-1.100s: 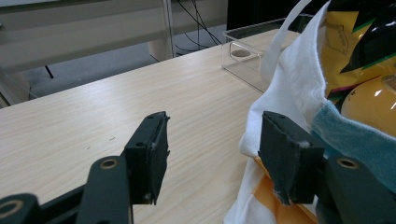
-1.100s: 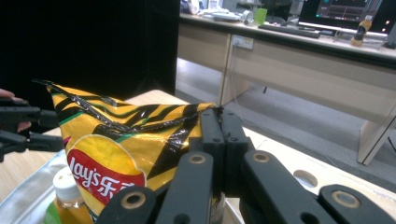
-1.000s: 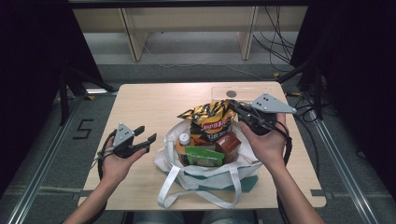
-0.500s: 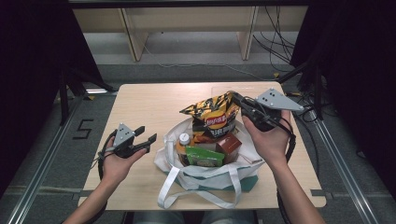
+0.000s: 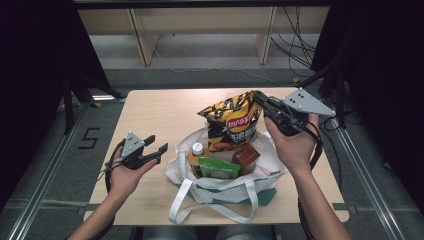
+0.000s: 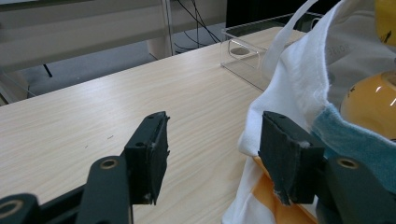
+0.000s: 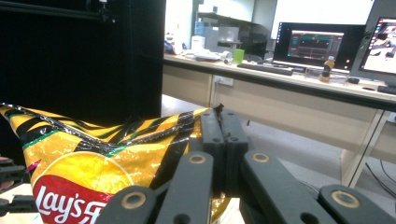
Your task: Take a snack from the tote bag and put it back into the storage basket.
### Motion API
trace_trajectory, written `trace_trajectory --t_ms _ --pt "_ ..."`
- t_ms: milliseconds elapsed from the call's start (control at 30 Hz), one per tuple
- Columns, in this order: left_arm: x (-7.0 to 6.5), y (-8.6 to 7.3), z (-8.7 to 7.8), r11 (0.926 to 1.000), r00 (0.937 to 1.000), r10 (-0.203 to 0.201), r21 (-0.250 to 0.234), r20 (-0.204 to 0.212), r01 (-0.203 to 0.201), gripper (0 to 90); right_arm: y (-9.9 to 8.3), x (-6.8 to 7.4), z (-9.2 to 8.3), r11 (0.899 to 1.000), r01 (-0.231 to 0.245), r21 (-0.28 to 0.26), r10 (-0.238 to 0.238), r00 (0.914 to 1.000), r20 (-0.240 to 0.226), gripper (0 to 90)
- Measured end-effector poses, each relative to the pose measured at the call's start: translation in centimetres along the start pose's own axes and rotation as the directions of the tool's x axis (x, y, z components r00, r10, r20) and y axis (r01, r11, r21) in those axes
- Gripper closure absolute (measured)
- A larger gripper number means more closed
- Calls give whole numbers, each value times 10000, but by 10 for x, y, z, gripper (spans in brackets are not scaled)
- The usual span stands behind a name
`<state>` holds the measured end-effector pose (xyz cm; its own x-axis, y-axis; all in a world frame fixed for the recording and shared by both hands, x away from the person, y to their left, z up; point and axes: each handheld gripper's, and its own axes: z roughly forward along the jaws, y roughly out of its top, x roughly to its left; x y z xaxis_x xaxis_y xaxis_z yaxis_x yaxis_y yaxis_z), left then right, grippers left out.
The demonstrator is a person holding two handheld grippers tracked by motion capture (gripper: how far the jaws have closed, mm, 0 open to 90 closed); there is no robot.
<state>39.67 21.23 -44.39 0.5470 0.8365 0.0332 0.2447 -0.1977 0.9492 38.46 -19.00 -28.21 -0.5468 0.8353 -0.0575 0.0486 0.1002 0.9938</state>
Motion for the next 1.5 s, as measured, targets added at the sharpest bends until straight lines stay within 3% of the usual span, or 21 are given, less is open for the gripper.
trace_trajectory --t_ms 100,133,167,400,433,500,533,633,667,767,867,1233,1367,1400,1433,1500 --pt "0 0 0 10000 10000 -14 11 -14 14 418 2 0 -1 9999 -68 -101 68 9999 87 900" --pt "0 0 0 10000 10000 -26 -9 -8 26 418 3 -1 -1 9997 182 -183 -178 9997 170 900" --pt "0 0 0 10000 10000 -36 -16 -12 36 418 5 0 -2 9998 -24 -201 25 10000 71 900" --pt "-1 0 0 10000 10000 5 -8 -1 -5 418 13 0 -7 9990 -2 -458 11 9998 202 900" --pt "0 0 1 10000 10000 37 -73 64 -37 417 13 -1 -7 9985 177 -518 -161 9994 316 900" --pt "-1 0 1 10000 10000 10 -67 55 -10 417 14 0 -8 9986 -42 -529 54 9997 224 900" --pt "-1 0 1 10000 10000 8 -65 52 -8 417 15 -2 -8 9981 123 -610 -104 9995 307 900" --pt "0 0 1 10000 10000 23 -68 50 -22 417 16 -1 -9 9973 -127 -728 151 9993 330 900" --pt "0 0 1 10000 10000 16 -64 51 -16 417 17 -2 -9 9967 109 -807 -79 9992 380 900" --pt "0 0 1 10000 10000 9 -58 49 -8 417 21 -1 -11 9956 56 -938 -23 9994 347 900" --pt "-1 0 1 10000 10000 -4 -59 49 4 417 24 -4 -11 9947 267 -998 -222 9987 460 900" --pt "-1 0 1 10000 10000 4 -77 44 -4 418 26 -14 -16 9935 -101 -1135 197 9963 841 900" --pt "-1 0 0 10000 10000 -19 -27 -20 19 418 27 -21 -16 9927 3 -1210 127 9942 1064 900" --pt "-1 0 0 10000 10000 -32 -29 -22 32 418 27 -21 -16 9930 -217 -1161 338 9941 1033 900" --pt "0 0 0 10000 10000 -39 -33 -23 39 418 27 -24 -16 9924 -16 -1234 161 9930 1167 900" --pt "0 0 0 10000 10000 -35 -25 -19 35 418 28 -26 -16 9923 -135 -1228 287 9920 1227 900"
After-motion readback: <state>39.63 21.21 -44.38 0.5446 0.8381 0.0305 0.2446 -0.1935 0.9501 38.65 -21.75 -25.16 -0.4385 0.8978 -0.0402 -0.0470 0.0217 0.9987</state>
